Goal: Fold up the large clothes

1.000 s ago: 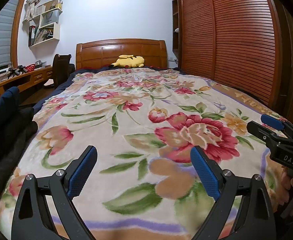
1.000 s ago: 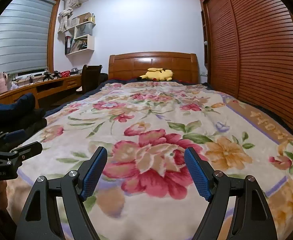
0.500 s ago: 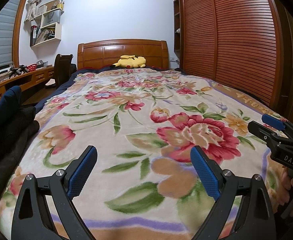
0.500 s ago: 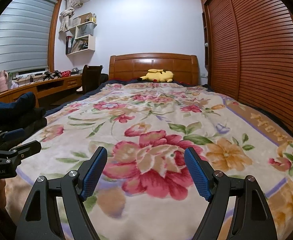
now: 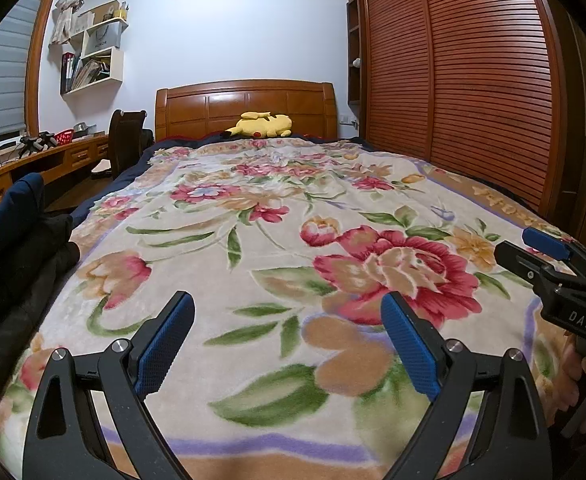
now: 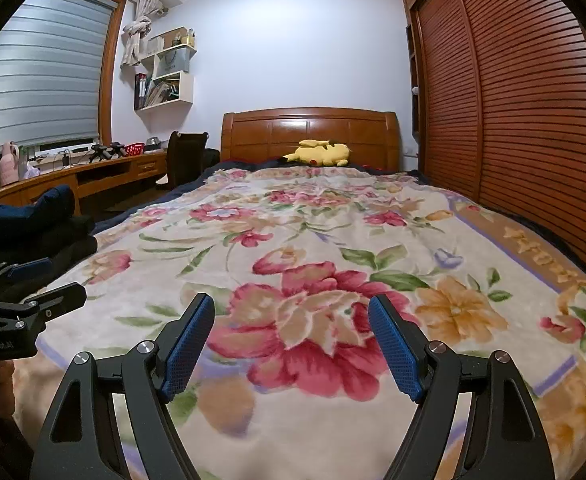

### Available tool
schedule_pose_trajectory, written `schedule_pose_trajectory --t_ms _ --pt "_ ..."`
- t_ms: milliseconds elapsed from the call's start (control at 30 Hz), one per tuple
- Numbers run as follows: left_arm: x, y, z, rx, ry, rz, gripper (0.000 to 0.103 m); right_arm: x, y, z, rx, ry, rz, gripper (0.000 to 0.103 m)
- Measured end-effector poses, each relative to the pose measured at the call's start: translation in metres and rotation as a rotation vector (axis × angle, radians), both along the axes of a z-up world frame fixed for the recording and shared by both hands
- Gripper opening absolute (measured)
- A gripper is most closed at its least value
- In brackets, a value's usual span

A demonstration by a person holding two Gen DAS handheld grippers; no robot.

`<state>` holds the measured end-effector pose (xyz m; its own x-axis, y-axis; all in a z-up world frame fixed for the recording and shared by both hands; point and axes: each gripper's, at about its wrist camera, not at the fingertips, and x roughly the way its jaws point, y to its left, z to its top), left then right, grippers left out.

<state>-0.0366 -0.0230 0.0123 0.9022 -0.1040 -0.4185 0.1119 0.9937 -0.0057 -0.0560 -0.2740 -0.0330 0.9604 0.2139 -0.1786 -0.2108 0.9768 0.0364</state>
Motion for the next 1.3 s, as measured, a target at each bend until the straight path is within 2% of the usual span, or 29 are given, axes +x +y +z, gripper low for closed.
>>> schedule_pose_trajectory --t_ms 1300 --pt "-0.0014 0.0024 -0.0002 -0.003 -0.002 -0.003 0.095 0.0007 0.0011 0.0003 0.004 0.003 0.010 0.081"
